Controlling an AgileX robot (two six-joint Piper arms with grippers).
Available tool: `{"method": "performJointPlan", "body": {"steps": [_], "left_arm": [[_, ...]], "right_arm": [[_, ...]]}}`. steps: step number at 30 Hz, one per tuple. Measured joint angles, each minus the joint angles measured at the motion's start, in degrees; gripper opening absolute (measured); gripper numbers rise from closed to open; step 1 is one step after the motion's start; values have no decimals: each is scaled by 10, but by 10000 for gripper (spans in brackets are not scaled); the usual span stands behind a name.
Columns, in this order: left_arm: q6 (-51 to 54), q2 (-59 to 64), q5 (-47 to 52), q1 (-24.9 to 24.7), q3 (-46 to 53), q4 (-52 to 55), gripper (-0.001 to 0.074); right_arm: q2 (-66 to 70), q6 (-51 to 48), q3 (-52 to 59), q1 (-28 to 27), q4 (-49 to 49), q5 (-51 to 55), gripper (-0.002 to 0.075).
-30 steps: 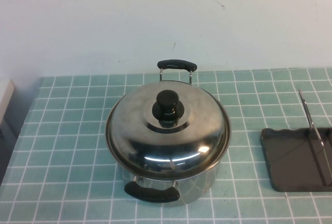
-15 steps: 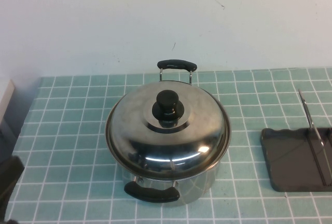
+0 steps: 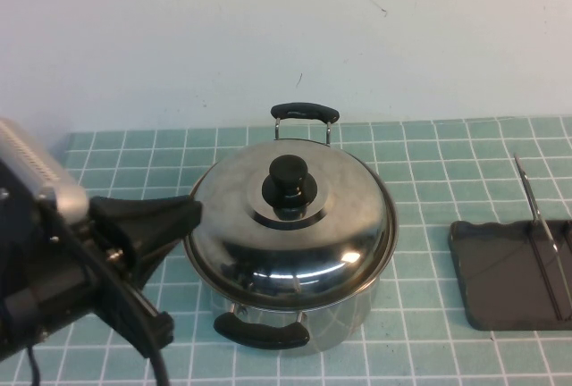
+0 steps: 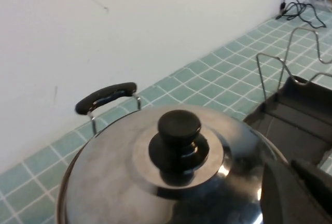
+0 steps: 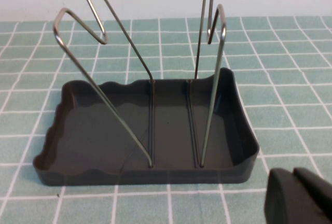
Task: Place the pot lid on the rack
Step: Open the pot
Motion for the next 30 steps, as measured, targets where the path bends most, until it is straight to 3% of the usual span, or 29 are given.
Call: {"method": "performJointPlan", "body": {"steps": [3, 7, 10, 13, 16, 20, 22, 24, 30], "left_arm": [[46, 23, -28, -50, -9, -17, -3], [-49, 38, -113, -115, -20, 80, -3], [-243, 42, -187, -151, -24, 245, -2], [-488, 44, -228, -176, -25, 475, 31], [-728, 44, -271, -183, -25, 704, 137], [-965, 57, -377, -183, -25, 892, 397], [-1009, 76, -433, -183, -25, 915, 519], [-1029, 108, -485, -183, -25, 918, 592], [-1041, 220, -618, -183, -25, 909, 640]], "right_arm": [[0, 0, 0, 0, 0, 0, -3], [0, 0, 0, 0, 0, 0, -3], [0, 0, 0, 0, 0, 0, -3], [0, 0, 0, 0, 0, 0, -3], [0, 0, 0, 0, 0, 0, -3], [0, 0, 0, 0, 0, 0, -3], [0, 0, 0, 0, 0, 0, -3], [0, 0, 0, 0, 0, 0, -3], [0, 0, 0, 0, 0, 0, -3]]}}
